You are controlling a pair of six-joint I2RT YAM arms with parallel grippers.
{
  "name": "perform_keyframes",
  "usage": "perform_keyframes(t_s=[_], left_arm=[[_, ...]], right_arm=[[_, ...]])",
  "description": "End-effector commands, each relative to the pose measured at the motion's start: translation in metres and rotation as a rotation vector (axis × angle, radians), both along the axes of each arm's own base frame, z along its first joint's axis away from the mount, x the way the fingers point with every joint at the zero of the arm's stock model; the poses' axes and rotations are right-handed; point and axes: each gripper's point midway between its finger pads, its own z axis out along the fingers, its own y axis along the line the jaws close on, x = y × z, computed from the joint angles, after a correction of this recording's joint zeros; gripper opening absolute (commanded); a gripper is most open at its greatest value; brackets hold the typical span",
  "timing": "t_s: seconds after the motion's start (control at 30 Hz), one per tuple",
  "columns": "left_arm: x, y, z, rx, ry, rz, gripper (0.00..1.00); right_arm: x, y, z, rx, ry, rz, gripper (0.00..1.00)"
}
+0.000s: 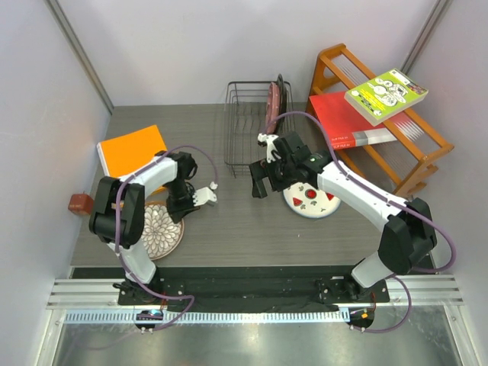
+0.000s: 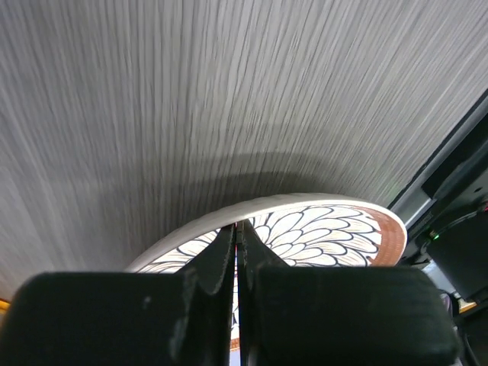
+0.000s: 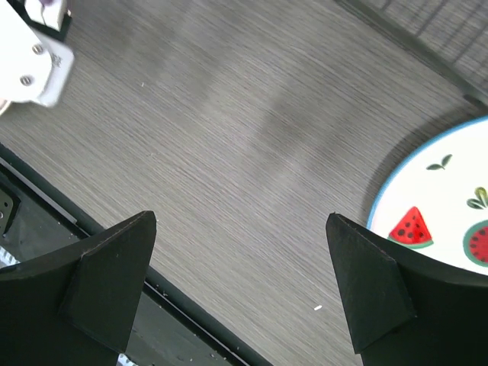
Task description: Load the plates into the dish rack
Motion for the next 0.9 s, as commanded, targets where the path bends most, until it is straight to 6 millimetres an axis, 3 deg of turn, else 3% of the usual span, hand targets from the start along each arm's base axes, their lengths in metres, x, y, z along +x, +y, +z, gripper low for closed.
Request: perform_keyframes(t_s=[0.0, 0.3, 0.37, 0.47, 0.57, 0.6, 0.67, 0.7, 0.83, 0.87], left_arm=[[0.006, -0.050, 0.013, -0.084, -0.019, -0.020, 0.00], [-0.018, -0.167, 0.014, -0.192, 0.001, -0.088, 0.00], [-0.027, -0.190, 0.009, -0.212, 0.023, -0.105, 0.00], [-0.030, -0.214, 0.018, -0.246, 0.016, -0.080, 0.00], [-0.029, -0.218, 0.041, -0.289, -0.027, -0.030, 0.04], [-0.026, -0.216, 0.065, -0.329, -0.099, -0.030, 0.14], [-0.029, -0.210, 0.084, -0.357, -0.153, -0.009, 0.28], [-0.029, -0.205, 0.112, -0.411, -0.228, 0.004, 0.42], [-0.027, -0.191, 0.152, -0.499, -0.377, 0.202, 0.64], [-0.026, -0.188, 0.148, -0.506, -0.359, 0.343, 0.68]], right_arm=[[0.004, -0.015, 0.013, 0.021, -0.056, -0.028, 0.99], [-0.003, -0.047, 0.008, 0.024, -0.035, -0.108, 0.99], [-0.003, -0.055, 0.007, 0.021, -0.032, -0.129, 0.99], [-0.003, -0.069, 0.008, 0.024, -0.037, -0.164, 0.99], [-0.003, -0.076, 0.018, 0.053, -0.056, -0.178, 0.99], [-0.004, -0.076, 0.020, 0.063, -0.058, -0.173, 0.99], [-0.011, -0.068, 0.028, 0.117, -0.067, -0.130, 0.99], [-0.018, -0.065, 0.022, 0.138, -0.041, -0.110, 0.99], [-0.040, -0.036, 0.005, 0.312, 0.096, -0.055, 0.98], [-0.043, -0.031, 0.002, 0.347, 0.112, -0.044, 0.98]])
